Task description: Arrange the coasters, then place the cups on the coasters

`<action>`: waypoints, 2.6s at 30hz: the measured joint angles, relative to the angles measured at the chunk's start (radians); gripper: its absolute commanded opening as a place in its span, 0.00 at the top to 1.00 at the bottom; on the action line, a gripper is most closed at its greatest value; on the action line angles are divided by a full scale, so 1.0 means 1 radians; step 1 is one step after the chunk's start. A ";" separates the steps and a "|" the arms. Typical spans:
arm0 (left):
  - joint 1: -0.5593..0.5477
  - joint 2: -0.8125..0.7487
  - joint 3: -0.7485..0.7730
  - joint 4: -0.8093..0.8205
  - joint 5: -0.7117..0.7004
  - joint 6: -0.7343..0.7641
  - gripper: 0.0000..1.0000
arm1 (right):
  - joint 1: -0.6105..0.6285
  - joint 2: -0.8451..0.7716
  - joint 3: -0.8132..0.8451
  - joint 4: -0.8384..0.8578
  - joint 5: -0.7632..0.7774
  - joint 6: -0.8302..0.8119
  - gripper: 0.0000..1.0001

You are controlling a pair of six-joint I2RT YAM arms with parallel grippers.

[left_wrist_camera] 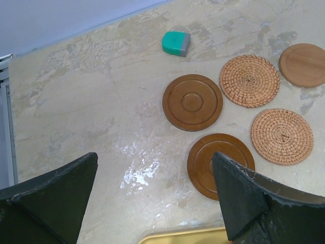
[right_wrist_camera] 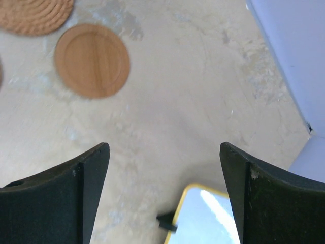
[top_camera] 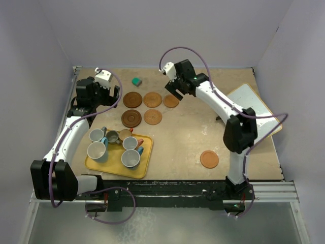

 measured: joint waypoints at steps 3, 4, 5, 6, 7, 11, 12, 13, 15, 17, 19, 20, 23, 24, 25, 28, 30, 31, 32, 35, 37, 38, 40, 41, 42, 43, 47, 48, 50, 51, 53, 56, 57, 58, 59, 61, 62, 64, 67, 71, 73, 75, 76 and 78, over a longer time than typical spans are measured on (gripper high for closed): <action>0.000 0.000 0.000 0.000 0.007 -0.002 0.10 | 0.000 -0.158 -0.129 -0.017 -0.043 -0.005 0.09; 0.000 0.000 0.000 0.000 0.010 -0.004 0.10 | 0.000 -0.203 -0.174 -0.023 -0.051 -0.007 0.09; 0.000 0.000 0.000 0.000 0.013 -0.007 0.10 | 0.000 -0.249 -0.224 -0.030 -0.063 -0.011 0.09; 0.000 0.000 0.000 0.000 0.015 -0.008 0.10 | 0.000 -0.290 -0.271 -0.039 -0.072 -0.015 0.09; 0.000 0.000 0.000 0.000 0.018 -0.009 0.10 | 0.000 -0.322 -0.309 -0.048 -0.077 -0.018 0.09; 0.000 -0.001 -0.003 0.004 0.029 -0.014 0.10 | 0.000 -0.456 -0.482 -0.097 -0.103 -0.033 0.09; 0.000 -0.001 -0.005 0.007 0.030 -0.016 0.10 | 0.000 -0.489 -0.523 -0.108 -0.109 -0.037 0.09; 0.000 -0.001 -0.009 0.009 0.032 -0.017 0.10 | 0.000 -0.520 -0.560 -0.121 -0.116 -0.041 0.09; 0.000 -0.001 -0.013 0.010 0.036 -0.017 0.10 | 0.000 -0.583 -0.634 -0.144 -0.124 -0.050 0.09; 0.000 -0.001 -0.016 0.010 0.040 -0.017 0.10 | 0.000 -0.630 -0.690 -0.166 -0.132 -0.058 0.09; 0.000 -0.001 -0.016 0.011 0.042 -0.017 0.10 | 0.000 -0.676 -0.755 -0.183 -0.149 -0.066 0.09; 0.000 -0.001 -0.016 0.013 0.043 -0.017 0.10 | 0.000 -0.699 -0.790 -0.192 -0.156 -0.069 0.09; 0.000 -0.001 -0.016 0.015 0.045 -0.017 0.10 | 0.000 -0.758 -0.892 -0.210 -0.178 -0.082 0.09; 0.000 -0.001 -0.016 0.015 0.046 -0.017 0.10 | 0.000 -0.769 -0.916 -0.213 -0.179 -0.086 0.09; 0.000 -0.001 -0.016 0.015 0.047 -0.017 0.10 | 0.000 -0.780 -0.943 -0.211 -0.178 -0.089 0.09; 0.000 -0.001 -0.016 0.015 0.048 -0.017 0.10 | 0.000 -0.790 -1.014 -0.198 -0.174 -0.095 0.09; 0.000 -0.001 -0.016 0.015 0.048 -0.017 0.10 | 0.000 -0.782 -1.042 -0.179 -0.173 -0.094 0.09; 0.000 -0.001 -0.016 0.015 0.048 -0.017 0.10 | 0.000 -0.775 -1.053 -0.169 -0.170 -0.094 0.10; 0.000 -0.001 -0.016 0.015 0.048 -0.017 0.10 | 0.000 -0.765 -1.061 -0.159 -0.167 -0.094 0.10; 0.000 -0.001 -0.016 0.015 0.048 -0.017 0.10 | 0.000 -0.725 -1.083 -0.118 -0.154 -0.094 0.10; 0.000 -0.002 -0.016 0.015 0.048 -0.017 0.10 | 0.002 -0.693 -1.093 -0.096 -0.146 -0.094 0.11; 0.000 -0.002 -0.016 0.015 0.048 -0.017 0.10 | 0.003 -0.681 -1.096 -0.087 -0.143 -0.094 0.11; 0.000 -0.002 -0.016 0.015 0.048 -0.017 0.10 | 0.009 -0.658 -1.099 -0.073 -0.138 -0.094 0.11; 0.000 -0.002 -0.016 0.015 0.048 -0.017 0.10 | 0.012 -0.651 -1.099 -0.066 -0.137 -0.094 0.11; 0.000 -0.002 -0.016 0.015 0.048 -0.017 0.10 | 0.017 -0.645 -1.099 -0.059 -0.134 -0.094 0.11; 0.000 -0.002 -0.016 0.015 0.048 -0.017 0.10 | 0.022 -0.641 -1.099 -0.052 -0.129 -0.094 0.11; 0.000 -0.002 -0.016 0.015 0.048 -0.017 0.10 | 0.035 -0.631 -1.099 -0.040 -0.117 -0.094 0.11; 0.000 -0.002 -0.016 0.015 0.048 -0.017 0.10 | 0.036 -0.629 -1.097 -0.036 -0.113 -0.094 0.11; 0.000 -0.002 -0.016 0.015 0.048 -0.016 0.10 | 0.039 -0.614 -1.088 -0.027 -0.102 -0.095 0.12; 0.000 -0.002 -0.016 0.015 0.048 -0.017 0.10 | 0.039 -0.605 -1.081 -0.029 -0.098 -0.095 0.12; 0.000 -0.002 -0.016 0.015 0.048 -0.017 0.10 | 0.040 -0.585 -1.067 -0.040 -0.092 -0.095 0.12; 0.000 -0.002 -0.016 0.015 0.048 -0.016 0.10 | 0.040 -0.547 -1.033 -0.050 -0.080 -0.095 0.12; 0.000 -0.002 -0.016 0.015 0.048 -0.016 0.10 | 0.040 -0.534 -1.021 -0.047 -0.076 -0.094 0.12; 0.000 -0.002 -0.016 0.015 0.048 -0.016 0.10 | 0.040 -0.519 -1.007 -0.040 -0.070 -0.094 0.12; 0.000 -0.002 -0.016 0.015 0.048 -0.016 0.10 | 0.040 -0.499 -0.986 -0.031 -0.067 -0.093 0.13; 0.000 -0.002 -0.016 0.015 0.047 -0.016 0.10 | 0.040 -0.465 -0.950 -0.013 -0.063 -0.092 0.13; 0.000 -0.002 -0.016 0.015 0.047 -0.016 0.10 | 0.040 -0.443 -0.927 -0.001 -0.062 -0.089 0.13; 0.000 -0.003 -0.016 0.015 0.047 -0.016 0.10 | 0.041 -0.410 -0.891 0.016 -0.061 -0.082 0.13; 0.000 -0.006 -0.016 0.015 0.047 -0.016 0.10 | 0.041 -0.351 -0.825 0.051 -0.055 -0.071 0.13; 0.000 -0.008 -0.016 0.015 0.047 -0.016 0.10 | 0.041 -0.255 -0.711 0.095 -0.038 -0.048 0.14; 0.000 -0.010 -0.016 0.015 0.047 -0.016 0.10 | 0.041 -0.212 -0.659 0.113 -0.034 -0.036 0.14; 0.000 -0.013 -0.016 0.015 0.046 -0.016 0.10 | 0.041 -0.166 -0.600 0.128 -0.034 -0.021 0.14; 0.000 -0.014 -0.016 0.015 0.046 -0.016 0.10 | 0.041 -0.144 -0.571 0.134 -0.034 -0.011 0.14; 0.000 -0.015 -0.016 0.015 0.046 -0.016 0.10 | 0.041 -0.112 -0.529 0.139 -0.034 0.001 0.14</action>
